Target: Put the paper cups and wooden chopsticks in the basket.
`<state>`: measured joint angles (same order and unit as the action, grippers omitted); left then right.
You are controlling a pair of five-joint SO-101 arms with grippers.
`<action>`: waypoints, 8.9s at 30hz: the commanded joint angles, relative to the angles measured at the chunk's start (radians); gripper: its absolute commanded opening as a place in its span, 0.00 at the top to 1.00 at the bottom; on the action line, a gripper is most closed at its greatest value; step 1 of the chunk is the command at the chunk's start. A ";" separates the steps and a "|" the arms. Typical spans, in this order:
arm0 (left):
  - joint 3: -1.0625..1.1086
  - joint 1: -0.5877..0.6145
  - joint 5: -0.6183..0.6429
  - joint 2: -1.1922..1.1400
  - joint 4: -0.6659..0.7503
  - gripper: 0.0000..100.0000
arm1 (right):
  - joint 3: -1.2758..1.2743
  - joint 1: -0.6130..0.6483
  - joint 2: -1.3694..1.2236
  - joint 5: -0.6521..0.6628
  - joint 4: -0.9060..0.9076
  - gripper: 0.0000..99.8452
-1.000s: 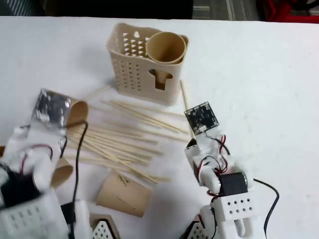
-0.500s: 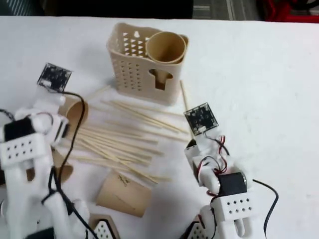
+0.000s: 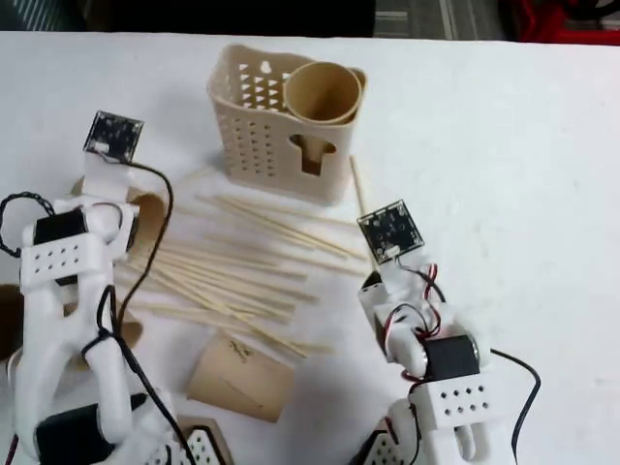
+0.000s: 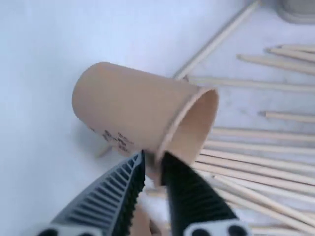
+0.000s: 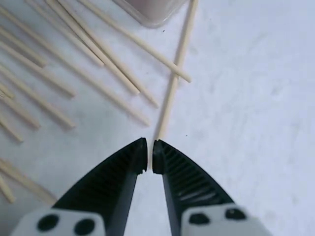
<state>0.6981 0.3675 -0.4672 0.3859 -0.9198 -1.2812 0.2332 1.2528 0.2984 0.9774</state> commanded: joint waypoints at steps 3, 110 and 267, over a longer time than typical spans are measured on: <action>-0.029 -0.059 0.018 0.005 0.028 0.98 | 0.005 -0.013 0.016 -0.011 -0.013 0.96; -1.254 -0.553 0.207 -0.409 -0.276 0.87 | -0.006 -0.059 0.016 -0.005 -0.016 0.96; -1.425 -0.679 0.061 -0.332 -0.810 0.84 | -0.023 -0.058 0.016 -0.003 -0.021 0.96</action>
<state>-0.6582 -0.3583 -0.4074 0.0422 -1.5950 -1.3103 0.1765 1.2543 0.2984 0.9743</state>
